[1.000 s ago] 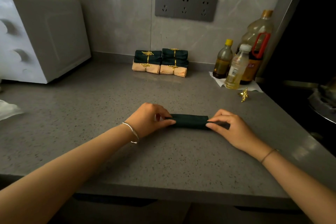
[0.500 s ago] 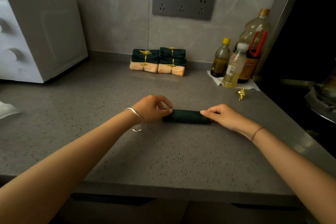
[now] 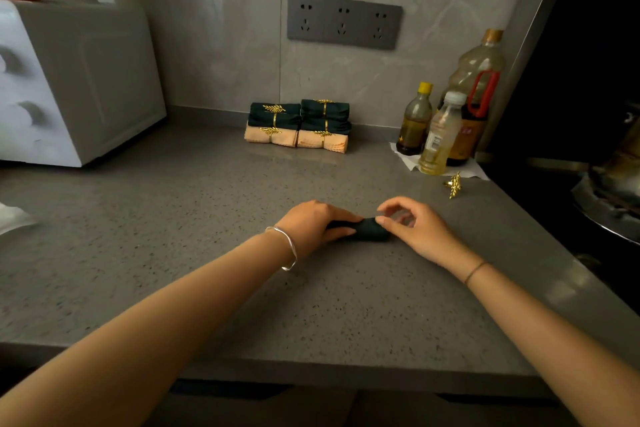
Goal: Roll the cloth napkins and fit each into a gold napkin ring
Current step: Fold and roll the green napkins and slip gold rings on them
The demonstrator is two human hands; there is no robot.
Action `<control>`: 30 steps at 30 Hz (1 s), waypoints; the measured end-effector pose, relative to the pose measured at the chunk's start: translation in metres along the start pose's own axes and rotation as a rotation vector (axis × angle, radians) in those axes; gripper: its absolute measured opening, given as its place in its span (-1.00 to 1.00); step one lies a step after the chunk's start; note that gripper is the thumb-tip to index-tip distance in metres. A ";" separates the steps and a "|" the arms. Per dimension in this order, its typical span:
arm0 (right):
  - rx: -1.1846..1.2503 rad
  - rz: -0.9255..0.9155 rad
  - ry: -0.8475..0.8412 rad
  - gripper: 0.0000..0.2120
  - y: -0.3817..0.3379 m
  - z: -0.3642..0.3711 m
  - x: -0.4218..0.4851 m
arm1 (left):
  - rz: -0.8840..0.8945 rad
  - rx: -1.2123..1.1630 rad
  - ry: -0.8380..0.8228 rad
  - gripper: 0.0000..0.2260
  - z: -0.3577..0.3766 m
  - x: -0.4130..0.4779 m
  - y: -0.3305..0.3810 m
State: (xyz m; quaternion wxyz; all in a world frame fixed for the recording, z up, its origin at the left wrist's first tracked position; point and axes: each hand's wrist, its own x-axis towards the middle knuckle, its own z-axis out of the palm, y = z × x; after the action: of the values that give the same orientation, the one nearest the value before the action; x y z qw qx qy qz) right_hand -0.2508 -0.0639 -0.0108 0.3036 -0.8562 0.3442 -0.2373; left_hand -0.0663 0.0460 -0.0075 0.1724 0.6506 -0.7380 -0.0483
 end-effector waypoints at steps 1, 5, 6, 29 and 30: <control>0.003 -0.079 0.036 -0.79 0.003 0.000 -0.003 | 0.000 -0.015 -0.009 -0.66 0.000 0.001 -0.001; -0.113 -0.212 -0.102 -0.65 0.013 -0.006 -0.008 | 0.004 -0.053 -0.043 -0.67 0.000 0.005 -0.005; -0.137 -0.216 -0.114 -0.62 0.015 -0.006 -0.008 | 0.005 -0.055 -0.048 -0.68 0.000 0.005 -0.005; 0.203 -0.013 0.461 -0.90 0.052 -0.041 0.040 | -0.085 -0.074 0.085 -0.71 0.003 0.085 0.003; 0.182 0.011 0.571 -0.87 0.063 -0.048 0.045 | -0.086 -0.078 0.091 -0.72 0.005 0.092 0.006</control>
State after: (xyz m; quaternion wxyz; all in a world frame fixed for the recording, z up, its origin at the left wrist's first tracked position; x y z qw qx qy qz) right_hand -0.2789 -0.1506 -0.0111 0.2715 -0.7221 0.3977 -0.4967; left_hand -0.0824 -0.0432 0.0076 0.2285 0.6760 -0.6984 -0.0547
